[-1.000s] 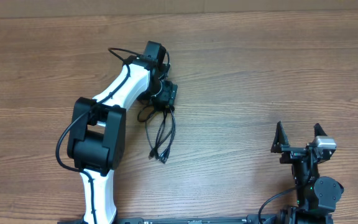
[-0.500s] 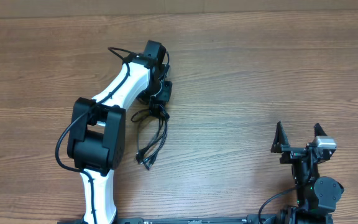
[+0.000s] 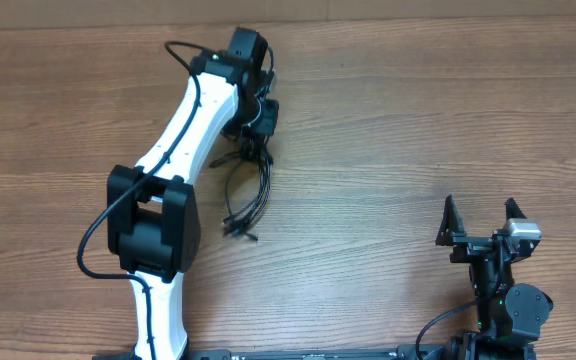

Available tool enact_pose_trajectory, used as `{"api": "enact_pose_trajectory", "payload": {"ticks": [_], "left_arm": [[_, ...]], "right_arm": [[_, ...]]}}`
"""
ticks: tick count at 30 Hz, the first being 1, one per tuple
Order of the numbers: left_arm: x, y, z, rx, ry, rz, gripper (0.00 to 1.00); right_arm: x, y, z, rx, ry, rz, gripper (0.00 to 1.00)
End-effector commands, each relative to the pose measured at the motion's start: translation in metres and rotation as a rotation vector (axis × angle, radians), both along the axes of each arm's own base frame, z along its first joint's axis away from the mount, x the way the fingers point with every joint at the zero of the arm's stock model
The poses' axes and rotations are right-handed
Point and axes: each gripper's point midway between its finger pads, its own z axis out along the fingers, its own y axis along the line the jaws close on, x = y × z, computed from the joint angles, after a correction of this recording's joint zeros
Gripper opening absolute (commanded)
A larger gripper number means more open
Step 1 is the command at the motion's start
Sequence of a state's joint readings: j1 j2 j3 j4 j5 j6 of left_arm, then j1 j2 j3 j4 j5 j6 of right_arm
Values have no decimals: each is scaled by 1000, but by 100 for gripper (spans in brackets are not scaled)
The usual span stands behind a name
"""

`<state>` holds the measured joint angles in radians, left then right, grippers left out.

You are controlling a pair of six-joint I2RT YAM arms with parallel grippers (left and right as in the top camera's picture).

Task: Untangle cables
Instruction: 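Lift the cable bundle with the left gripper, raising it off the table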

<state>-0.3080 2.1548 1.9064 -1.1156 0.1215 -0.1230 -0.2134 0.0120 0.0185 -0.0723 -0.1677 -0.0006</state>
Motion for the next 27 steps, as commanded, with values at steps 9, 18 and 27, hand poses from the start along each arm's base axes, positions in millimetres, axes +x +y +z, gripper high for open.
{"api": "enact_pose_trajectory", "payload": {"ticks": [9,18,27], "left_arm": [[-32,-75,99,-418,-95,-523,4],[-58,-76,109,-472,-45,-627,4],[-110,-97,147,-786,-74,-914,4]], "right_arm": [[0,0,-3,3,-1,-4,100],[0,0,-2,3,-2,-3,100],[0,0,-2,3,-2,-3,100]]}}
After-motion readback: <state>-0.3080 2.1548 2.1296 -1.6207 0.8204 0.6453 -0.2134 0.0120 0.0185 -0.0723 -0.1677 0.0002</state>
